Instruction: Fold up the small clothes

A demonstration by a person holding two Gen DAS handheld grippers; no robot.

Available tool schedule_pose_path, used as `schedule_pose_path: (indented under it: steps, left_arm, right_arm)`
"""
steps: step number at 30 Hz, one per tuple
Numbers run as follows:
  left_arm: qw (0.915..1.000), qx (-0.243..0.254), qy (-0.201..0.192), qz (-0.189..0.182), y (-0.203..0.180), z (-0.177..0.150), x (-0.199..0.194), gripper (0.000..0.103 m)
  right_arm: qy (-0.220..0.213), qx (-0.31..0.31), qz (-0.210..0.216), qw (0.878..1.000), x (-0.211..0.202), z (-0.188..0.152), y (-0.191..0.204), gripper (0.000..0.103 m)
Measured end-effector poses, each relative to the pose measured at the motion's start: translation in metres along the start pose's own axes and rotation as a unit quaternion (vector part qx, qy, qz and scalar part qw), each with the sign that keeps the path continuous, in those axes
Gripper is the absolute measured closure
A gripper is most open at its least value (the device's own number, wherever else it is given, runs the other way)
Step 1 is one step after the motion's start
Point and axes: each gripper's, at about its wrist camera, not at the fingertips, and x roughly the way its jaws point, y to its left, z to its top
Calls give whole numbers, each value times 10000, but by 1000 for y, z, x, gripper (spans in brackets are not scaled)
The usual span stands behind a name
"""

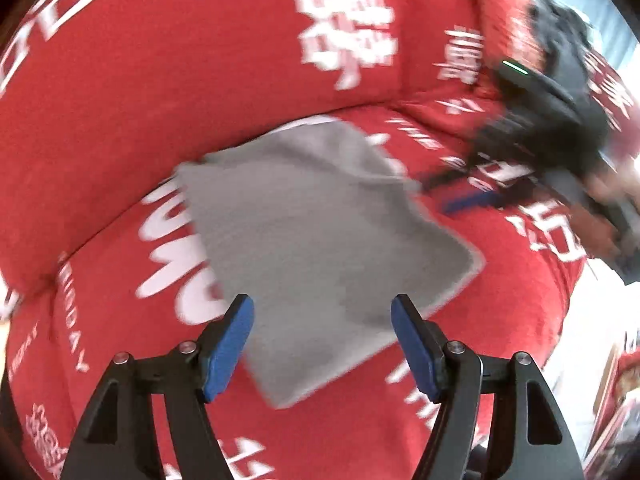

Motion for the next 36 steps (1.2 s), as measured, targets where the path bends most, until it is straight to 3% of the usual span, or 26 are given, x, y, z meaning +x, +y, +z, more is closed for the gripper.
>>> schedule_pose_path:
  steps: [2, 5, 6, 7, 13, 17, 18, 22, 23, 25, 31, 36]
  left_arm:
    - [9991, -326, 177, 189, 27, 1, 12, 31]
    - [9951, -807, 548, 161, 60, 0, 41, 31]
    - [9931, -882, 753, 193, 68, -2, 54, 31]
    - [9925, -878, 826, 195, 71, -3, 59, 31]
    - [9955, -191, 898, 232, 52, -18, 62, 31]
    - [9947, -165, 991, 210, 50, -33, 73, 27]
    - [9950, -190, 948, 267, 50, -33, 72, 21]
    - [9947, -370, 938, 209, 55, -39, 71, 21]
    - [9940, -441, 984, 176, 57, -39, 71, 21]
    - [9930, -513, 1050, 156, 60, -38, 68, 21]
    - [9921, -538, 1114, 184, 59, -35, 62, 21]
    - [9892, -1058, 1008, 93, 74, -25, 51, 21]
  right_arm:
    - [106, 49, 28, 9999, 5, -17, -5, 50]
    - [247, 54, -127, 9996, 21, -37, -9, 50]
    - [271, 83, -181, 9994, 26, -39, -11, 61]
    - [298, 99, -271, 9991, 31, -43, -9, 84]
    - [-2, -48, -329, 9994, 16, -59, 6, 90]
    - [129, -78, -844, 9963, 36, -63, -12, 90]
    - [114, -163, -905, 9957, 40, -63, -14, 90]
    - [97, -555, -1018, 9932, 38, -65, -6, 88]
    - [132, -548, -1030, 9931, 36, -66, -4, 84]
    - [176, -427, -1208, 9916, 28, -65, -7, 65]
    - [-539, -344, -805, 9947, -14, -35, -2, 62]
    - [-768, -360, -524, 9950, -6, 22, 13, 62]
